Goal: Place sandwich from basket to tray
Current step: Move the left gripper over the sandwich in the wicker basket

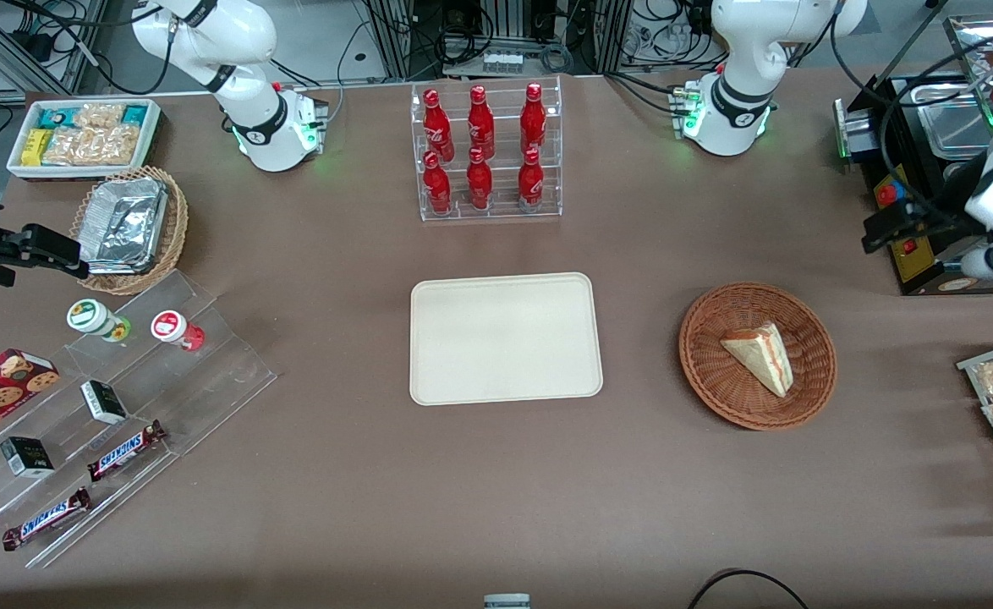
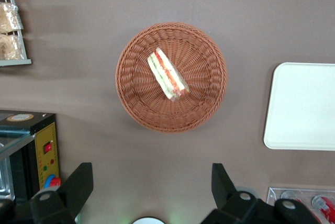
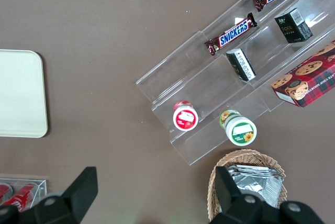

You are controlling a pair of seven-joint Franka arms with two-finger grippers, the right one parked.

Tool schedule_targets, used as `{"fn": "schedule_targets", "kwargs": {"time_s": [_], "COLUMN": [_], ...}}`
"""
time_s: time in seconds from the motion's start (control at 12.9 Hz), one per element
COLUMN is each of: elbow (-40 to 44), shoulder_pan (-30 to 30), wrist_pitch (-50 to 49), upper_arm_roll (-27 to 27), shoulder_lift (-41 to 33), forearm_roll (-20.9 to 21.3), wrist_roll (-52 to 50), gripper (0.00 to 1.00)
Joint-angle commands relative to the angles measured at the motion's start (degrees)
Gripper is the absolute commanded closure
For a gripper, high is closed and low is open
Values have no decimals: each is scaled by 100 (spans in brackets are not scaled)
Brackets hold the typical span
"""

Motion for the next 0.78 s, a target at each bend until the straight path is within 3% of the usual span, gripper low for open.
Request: {"fn": "schedule_targets", "kwargs": {"time_s": [0.0, 0.47, 0.7], "elbow": [-452, -2016, -2273], "shoulder_pan": [169, 205, 161], "wrist_pitch": [518, 2477, 3156], "upper_arm_roll": [67, 76, 67], "shoulder_lift": [5, 49, 460], "forearm_roll": [-88, -53, -26], "wrist_roll": [-17, -797, -1527], "gripper": [0, 0, 0]}}
